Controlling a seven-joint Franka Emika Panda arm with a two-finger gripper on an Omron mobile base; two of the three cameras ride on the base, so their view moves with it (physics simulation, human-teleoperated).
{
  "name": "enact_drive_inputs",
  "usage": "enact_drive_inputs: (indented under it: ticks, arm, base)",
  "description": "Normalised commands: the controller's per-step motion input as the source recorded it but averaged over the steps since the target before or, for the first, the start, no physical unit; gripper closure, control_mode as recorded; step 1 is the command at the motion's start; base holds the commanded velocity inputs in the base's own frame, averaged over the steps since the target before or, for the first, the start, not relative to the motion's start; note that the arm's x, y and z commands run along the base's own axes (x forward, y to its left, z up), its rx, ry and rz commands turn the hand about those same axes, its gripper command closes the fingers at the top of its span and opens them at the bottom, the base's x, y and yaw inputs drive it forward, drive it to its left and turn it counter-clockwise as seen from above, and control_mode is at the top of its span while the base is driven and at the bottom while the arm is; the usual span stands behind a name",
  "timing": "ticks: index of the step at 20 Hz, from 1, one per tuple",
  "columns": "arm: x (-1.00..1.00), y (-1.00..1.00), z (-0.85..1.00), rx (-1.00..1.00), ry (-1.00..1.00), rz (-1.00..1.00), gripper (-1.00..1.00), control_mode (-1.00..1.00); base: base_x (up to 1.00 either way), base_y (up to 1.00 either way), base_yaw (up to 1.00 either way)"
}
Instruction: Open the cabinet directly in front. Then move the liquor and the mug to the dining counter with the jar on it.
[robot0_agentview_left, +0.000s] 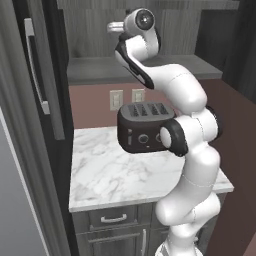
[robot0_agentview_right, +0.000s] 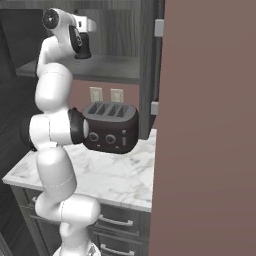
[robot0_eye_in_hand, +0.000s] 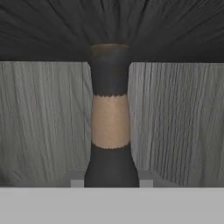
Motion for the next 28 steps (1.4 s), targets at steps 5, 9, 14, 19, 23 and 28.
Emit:
enact_drive_inputs:
  ticks: [5, 9, 14, 19, 23, 28]
  arm:
    - [-0.11, 0.0, 0.04, 0.0, -0.03, 0.0, 1.0, -1.0]
    - [-0.89, -0.01, 0.42, 0.0, -0.14, -0.01, 1.0, -1.0]
    - [-1.0, -0.09, 0.29, 0.0, -0.17, -0.03, 1.0, -1.0]
    - [-1.0, -0.22, 0.07, 0.01, -0.02, -0.07, 1.0, -1.0]
    - [-1.0, -0.31, 0.29, 0.01, 0.0, -0.08, 1.0, -1.0]
    - [-1.0, -0.35, 0.0, 0.0, 0.01, -0.08, 1.0, -1.0]
  base:
    - [0.0, 0.0, 0.0]
    - [0.0, 0.0, 0.0]
    - [0.0, 0.0, 0.0]
    - [0.0, 0.0, 0.0]
    - [0.0, 0.0, 0.0]
    - [0.0, 0.0, 0.0]
